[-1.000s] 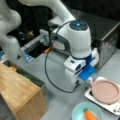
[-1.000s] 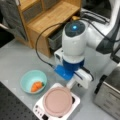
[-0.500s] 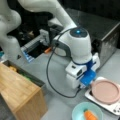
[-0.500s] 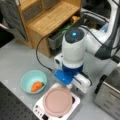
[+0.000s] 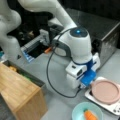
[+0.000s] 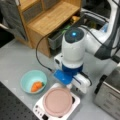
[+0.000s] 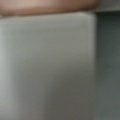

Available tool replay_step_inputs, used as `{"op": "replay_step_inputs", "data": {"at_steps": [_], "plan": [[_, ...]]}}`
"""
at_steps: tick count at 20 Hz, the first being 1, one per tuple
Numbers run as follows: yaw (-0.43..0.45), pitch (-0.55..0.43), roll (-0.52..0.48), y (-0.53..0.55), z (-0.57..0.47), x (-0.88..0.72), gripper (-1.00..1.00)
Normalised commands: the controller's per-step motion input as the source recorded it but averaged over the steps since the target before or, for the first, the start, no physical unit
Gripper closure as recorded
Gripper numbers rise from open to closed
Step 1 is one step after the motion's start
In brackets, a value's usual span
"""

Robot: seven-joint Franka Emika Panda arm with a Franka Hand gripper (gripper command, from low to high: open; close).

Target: Pick up the pan. Place the pan on the table. Pick up the bowl. Place the bowl on the stove.

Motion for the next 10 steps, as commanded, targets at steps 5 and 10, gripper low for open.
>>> {"op": "replay_step_inputs", "data": {"at_steps": [5,10], "plan": [[-0.054,0.07,-0.08,0.04,0.08,0.07,1.0],[-0.053,0.072,-0.075,0.03,0.08,0.03,1.0]]}}
